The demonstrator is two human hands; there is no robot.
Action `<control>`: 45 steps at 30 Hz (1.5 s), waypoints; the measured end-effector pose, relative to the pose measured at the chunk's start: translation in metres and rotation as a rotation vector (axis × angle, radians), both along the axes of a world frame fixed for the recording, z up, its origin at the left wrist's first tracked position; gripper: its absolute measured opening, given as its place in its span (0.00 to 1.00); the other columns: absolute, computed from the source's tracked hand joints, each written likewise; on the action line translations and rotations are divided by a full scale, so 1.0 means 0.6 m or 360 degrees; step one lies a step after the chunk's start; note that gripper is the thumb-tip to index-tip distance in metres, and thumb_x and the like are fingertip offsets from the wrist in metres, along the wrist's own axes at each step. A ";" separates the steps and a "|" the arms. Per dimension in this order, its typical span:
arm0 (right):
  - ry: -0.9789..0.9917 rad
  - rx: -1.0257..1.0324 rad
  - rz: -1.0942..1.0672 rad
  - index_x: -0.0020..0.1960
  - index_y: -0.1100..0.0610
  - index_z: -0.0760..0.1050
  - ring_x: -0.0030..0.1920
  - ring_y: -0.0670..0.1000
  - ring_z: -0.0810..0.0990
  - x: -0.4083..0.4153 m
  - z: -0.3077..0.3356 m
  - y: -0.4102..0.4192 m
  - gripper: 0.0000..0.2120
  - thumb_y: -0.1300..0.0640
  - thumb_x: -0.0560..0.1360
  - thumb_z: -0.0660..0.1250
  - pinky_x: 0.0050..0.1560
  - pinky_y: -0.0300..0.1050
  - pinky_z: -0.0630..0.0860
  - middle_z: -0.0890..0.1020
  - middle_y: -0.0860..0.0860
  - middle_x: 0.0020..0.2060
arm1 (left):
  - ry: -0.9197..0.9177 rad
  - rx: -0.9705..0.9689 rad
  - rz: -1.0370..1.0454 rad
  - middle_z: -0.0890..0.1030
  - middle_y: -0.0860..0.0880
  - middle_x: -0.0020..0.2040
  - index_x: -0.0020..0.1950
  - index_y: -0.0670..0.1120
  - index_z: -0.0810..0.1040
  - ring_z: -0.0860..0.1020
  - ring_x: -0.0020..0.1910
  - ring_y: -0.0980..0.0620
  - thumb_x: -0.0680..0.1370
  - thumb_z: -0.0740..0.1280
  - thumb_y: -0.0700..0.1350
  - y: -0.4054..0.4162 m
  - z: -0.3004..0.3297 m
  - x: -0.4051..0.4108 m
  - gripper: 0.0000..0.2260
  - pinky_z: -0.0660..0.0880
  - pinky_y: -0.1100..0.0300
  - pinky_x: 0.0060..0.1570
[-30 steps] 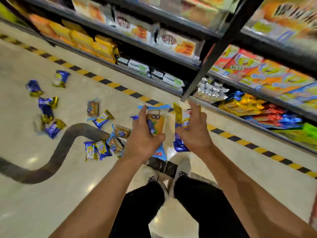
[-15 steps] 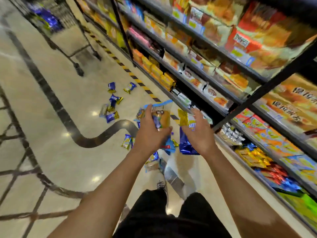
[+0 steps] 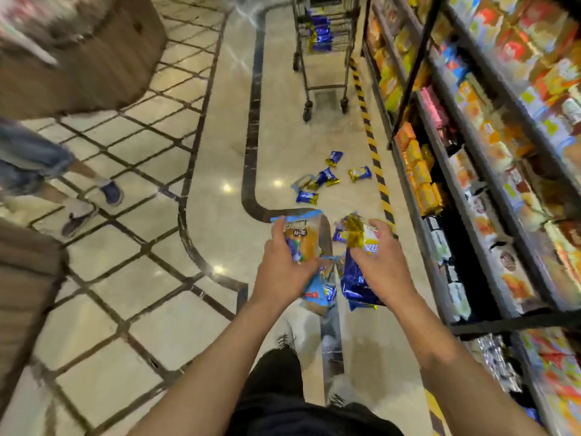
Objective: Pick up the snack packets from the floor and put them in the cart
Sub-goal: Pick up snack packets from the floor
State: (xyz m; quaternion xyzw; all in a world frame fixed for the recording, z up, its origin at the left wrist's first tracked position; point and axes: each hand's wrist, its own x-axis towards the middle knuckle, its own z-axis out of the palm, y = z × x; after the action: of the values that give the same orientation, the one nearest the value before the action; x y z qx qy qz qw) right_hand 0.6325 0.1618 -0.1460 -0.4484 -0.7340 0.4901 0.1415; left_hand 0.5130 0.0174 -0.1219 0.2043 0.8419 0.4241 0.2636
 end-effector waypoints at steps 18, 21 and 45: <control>0.0072 0.0266 0.0444 0.68 0.39 0.65 0.56 0.53 0.74 -0.326 0.062 -0.234 0.28 0.50 0.70 0.68 0.61 0.55 0.73 0.72 0.49 0.56 | -0.0059 0.0162 0.0495 0.73 0.55 0.62 0.72 0.74 0.48 0.80 0.55 0.51 0.65 0.73 0.62 -0.279 -0.003 -0.251 0.43 0.79 0.45 0.55; 0.0090 0.0300 0.0434 0.69 0.39 0.64 0.57 0.50 0.74 -0.386 0.069 -0.257 0.28 0.52 0.72 0.69 0.61 0.53 0.73 0.71 0.48 0.59 | -0.0082 0.0254 0.0502 0.73 0.54 0.63 0.72 0.73 0.50 0.79 0.57 0.50 0.66 0.74 0.62 -0.305 -0.003 -0.326 0.43 0.79 0.45 0.56; 0.0048 0.0194 0.0644 0.72 0.44 0.63 0.49 0.30 0.70 -0.848 0.018 -0.200 0.27 0.54 0.76 0.69 0.41 0.25 0.67 0.70 0.47 0.60 | -0.0183 0.0163 0.0664 0.73 0.54 0.66 0.74 0.70 0.51 0.78 0.57 0.51 0.69 0.74 0.61 -0.283 -0.023 -0.736 0.41 0.82 0.46 0.49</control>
State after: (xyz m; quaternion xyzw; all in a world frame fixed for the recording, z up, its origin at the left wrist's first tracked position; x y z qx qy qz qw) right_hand 0.1236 0.0419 -0.1355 -0.2751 -0.8351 0.4700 0.0780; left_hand 0.0714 -0.1521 -0.1358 0.0144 0.8269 0.5227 0.2069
